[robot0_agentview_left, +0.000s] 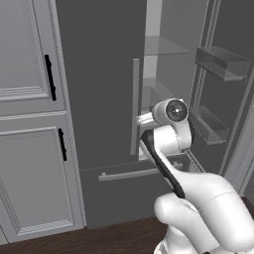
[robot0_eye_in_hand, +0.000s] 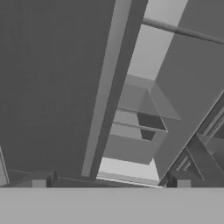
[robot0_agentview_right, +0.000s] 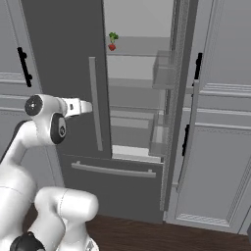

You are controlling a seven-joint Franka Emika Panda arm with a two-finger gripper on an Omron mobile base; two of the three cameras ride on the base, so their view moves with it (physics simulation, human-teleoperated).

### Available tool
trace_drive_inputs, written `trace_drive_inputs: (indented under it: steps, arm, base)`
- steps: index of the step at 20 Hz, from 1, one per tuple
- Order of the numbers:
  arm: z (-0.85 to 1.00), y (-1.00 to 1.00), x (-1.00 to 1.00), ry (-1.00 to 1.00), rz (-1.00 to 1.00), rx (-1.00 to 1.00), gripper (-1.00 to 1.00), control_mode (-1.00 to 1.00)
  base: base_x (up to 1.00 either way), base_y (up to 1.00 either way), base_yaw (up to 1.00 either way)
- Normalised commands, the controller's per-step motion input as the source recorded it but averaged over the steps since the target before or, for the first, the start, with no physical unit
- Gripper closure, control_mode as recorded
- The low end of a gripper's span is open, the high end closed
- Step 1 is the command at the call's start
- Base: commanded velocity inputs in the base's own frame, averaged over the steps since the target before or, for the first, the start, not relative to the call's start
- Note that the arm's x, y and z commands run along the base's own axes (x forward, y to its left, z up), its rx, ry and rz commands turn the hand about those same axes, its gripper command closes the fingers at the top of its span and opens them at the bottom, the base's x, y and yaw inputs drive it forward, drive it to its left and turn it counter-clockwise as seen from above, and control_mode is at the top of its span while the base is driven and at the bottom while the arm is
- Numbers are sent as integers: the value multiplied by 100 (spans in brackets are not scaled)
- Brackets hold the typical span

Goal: Take the strawberry from the fridge and place it on top of the pancake, located on the dining counter.

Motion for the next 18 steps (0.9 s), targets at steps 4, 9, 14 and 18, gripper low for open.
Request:
trace_drive_inputs:
  steps: [4, 9, 14, 18]
  arm:
    - [1, 8, 68, 1, 1, 22, -100, -100]
    - [0, 4, 86, 5, 0, 16, -100, -100]
    - [0, 1, 71, 9, 0, 3, -100, -100]
    - [3, 0, 56, 14, -6, 0, -100, -100]
  base:
    - [0, 0, 0]
    - [0, 0, 0]
    - [0, 0, 0]
    - [0, 0, 0]
